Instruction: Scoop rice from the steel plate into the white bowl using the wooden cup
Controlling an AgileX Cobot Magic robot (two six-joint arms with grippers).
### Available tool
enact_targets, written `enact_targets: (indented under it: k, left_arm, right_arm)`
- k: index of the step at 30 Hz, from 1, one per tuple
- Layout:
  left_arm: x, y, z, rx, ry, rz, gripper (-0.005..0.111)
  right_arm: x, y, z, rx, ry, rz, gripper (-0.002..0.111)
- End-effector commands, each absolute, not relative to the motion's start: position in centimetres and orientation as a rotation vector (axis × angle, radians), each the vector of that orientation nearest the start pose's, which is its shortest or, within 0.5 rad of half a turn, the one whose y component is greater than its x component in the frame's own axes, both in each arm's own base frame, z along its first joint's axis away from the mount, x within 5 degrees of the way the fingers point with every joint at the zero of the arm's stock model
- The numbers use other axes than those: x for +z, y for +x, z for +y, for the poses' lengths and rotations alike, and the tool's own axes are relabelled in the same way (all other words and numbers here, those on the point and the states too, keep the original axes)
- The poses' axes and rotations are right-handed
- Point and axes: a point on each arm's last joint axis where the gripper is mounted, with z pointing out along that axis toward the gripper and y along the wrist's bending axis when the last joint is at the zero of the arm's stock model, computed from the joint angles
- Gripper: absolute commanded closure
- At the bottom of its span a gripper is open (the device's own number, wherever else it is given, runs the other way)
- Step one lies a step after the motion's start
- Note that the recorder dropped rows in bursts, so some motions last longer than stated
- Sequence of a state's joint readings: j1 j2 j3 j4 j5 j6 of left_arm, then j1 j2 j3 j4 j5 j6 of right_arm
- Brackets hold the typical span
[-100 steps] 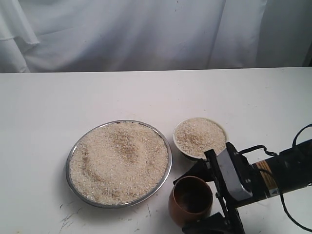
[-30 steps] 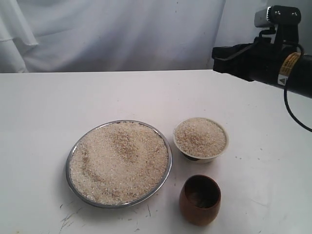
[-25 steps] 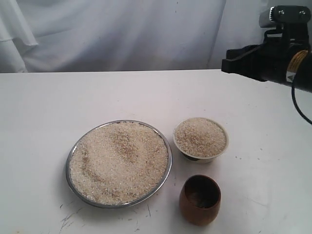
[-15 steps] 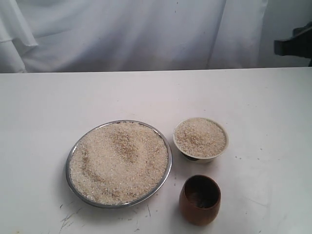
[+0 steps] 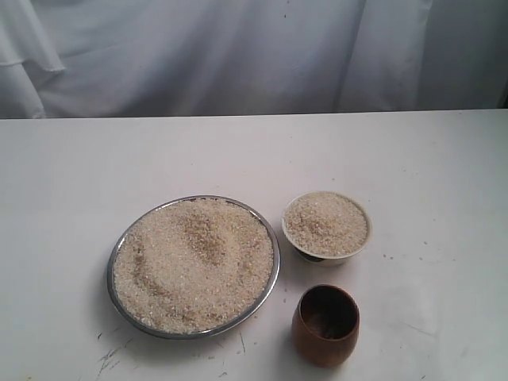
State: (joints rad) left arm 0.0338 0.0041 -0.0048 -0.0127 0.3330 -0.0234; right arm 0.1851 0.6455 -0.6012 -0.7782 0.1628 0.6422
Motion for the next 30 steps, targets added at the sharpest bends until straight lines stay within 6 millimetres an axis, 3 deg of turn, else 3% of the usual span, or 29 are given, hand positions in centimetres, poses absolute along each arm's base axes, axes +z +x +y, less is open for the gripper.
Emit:
enact_targets:
  k: [1,6,14,30]
  left_arm:
    - [18.4,5.4,0.1,-0.006,-0.057,1.801,0.107]
    - [18.4,5.4,0.1,-0.006,-0.057,1.801,0.107]
    - [18.4,5.4,0.1,-0.006,-0.057,1.801,0.107]
    - [18.4,5.4,0.1,-0.006,-0.057,1.801,0.107]
  right_arm:
    - [31.7,10.6,0.9,-0.044,-0.16,1.616,0.108]
    - [28.6,8.6,0.5,-0.001,-0.115,1.612,0.108]
    - [25.3,8.1,0.6,0.003,-0.136,1.676,0.108]
    - [25.3,7.5,1.4,0.065,-0.255,1.651,0.108]
